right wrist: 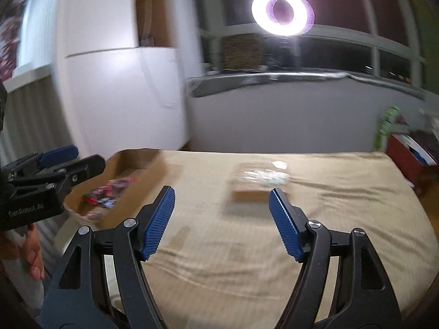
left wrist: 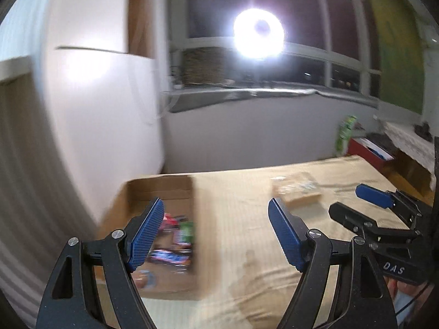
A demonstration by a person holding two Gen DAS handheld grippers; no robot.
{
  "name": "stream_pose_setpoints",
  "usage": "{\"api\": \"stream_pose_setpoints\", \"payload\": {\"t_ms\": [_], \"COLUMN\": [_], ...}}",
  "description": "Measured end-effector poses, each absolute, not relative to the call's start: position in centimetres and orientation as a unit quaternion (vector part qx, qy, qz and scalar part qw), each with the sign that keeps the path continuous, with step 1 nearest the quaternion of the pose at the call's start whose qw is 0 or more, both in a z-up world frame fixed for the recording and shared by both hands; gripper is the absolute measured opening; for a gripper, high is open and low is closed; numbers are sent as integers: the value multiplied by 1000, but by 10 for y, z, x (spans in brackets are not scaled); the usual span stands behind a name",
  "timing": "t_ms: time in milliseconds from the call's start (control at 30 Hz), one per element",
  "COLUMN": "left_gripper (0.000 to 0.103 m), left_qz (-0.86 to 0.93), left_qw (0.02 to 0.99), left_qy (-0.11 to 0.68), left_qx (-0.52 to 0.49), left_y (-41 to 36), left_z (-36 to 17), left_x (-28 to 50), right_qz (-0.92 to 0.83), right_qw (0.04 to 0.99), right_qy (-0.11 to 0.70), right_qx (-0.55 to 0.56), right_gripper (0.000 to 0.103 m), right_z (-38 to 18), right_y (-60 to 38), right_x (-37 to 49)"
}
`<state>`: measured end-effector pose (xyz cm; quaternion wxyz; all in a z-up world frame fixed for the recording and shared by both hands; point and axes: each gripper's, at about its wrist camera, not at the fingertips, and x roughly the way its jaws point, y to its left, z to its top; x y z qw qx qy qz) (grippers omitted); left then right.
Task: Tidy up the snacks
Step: 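Move both open tools away from the box toward the bread loaf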
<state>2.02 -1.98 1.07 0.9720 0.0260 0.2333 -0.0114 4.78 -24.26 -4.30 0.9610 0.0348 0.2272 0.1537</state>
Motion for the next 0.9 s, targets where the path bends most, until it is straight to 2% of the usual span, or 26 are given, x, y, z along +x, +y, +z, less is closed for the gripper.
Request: {"api": "stream_pose_setpoints", "payload": {"t_ms": [167,367,800,900], "left_gripper": [78,78,78,78], "left_qz": [-66,-99,-89,-87], "left_qw": [965,958,950,948], "left_qy": [249,263,293,301], "left_qx": [42,52,51,55], "left_y": [-76,-112,-126,-129], "left_z": [1,-5,-26,-35], "left_x": [31,35,57,70], "right_qz": [97,89,90,92], "right_qw": [965,963,956,955], "right_qy": [236,243,269,277], "right_qx": [63,73,73,60], "right_gripper": [74,74,74,78], "right_z": [-53,-60,-79,-83], "right_y": [-302,-327,-331,-328], "right_x": [40,42,69,88]}}
